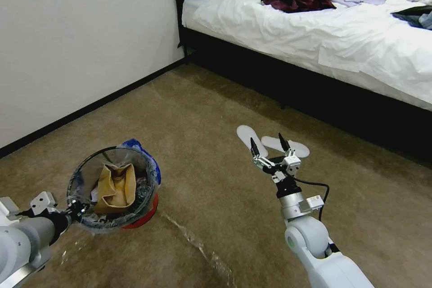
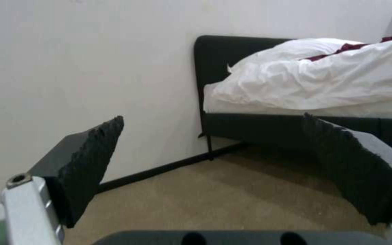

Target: Pick up the trash bin and place the garbage on the floor into it.

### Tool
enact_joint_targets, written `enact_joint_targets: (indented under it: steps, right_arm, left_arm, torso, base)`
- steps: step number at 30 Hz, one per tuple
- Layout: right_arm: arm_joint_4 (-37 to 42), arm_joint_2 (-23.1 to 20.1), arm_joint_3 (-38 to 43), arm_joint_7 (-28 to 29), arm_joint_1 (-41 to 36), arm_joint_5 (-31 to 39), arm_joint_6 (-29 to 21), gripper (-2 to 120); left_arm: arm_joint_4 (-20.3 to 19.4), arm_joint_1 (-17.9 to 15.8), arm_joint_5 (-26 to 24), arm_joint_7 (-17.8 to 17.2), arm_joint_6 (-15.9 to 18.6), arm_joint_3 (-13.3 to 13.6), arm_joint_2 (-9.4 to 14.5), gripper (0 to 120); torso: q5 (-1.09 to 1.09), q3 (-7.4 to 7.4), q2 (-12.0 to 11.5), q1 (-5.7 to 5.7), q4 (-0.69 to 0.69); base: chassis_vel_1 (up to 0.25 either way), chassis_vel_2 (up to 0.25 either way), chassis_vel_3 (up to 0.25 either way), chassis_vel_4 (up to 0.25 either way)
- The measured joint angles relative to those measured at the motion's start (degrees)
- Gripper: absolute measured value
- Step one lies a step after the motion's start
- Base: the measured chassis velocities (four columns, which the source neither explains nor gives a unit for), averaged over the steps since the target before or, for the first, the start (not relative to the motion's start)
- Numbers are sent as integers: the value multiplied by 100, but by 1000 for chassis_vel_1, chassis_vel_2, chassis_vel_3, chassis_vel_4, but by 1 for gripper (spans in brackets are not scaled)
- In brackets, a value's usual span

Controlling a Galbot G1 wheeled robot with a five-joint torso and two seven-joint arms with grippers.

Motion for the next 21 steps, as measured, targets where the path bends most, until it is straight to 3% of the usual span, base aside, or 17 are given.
enact_joint_targets:
  steps: [11,21]
  right_arm:
    - [-40,9,-41,21,19,-61,24,100]
    - [-71,41,-81,179,38,-69,230,100]
  left_arm:
    - [14,-17,86,-8,-112,-74,9,0]
    - [-111,-12,-249,-63,-80,-210,75,0]
  torso:
    - [0,-1,0,0,0]
    - [0,0,0,1,0]
  base:
    - [-117,117,111,-121]
    - [-99,90,100,-101]
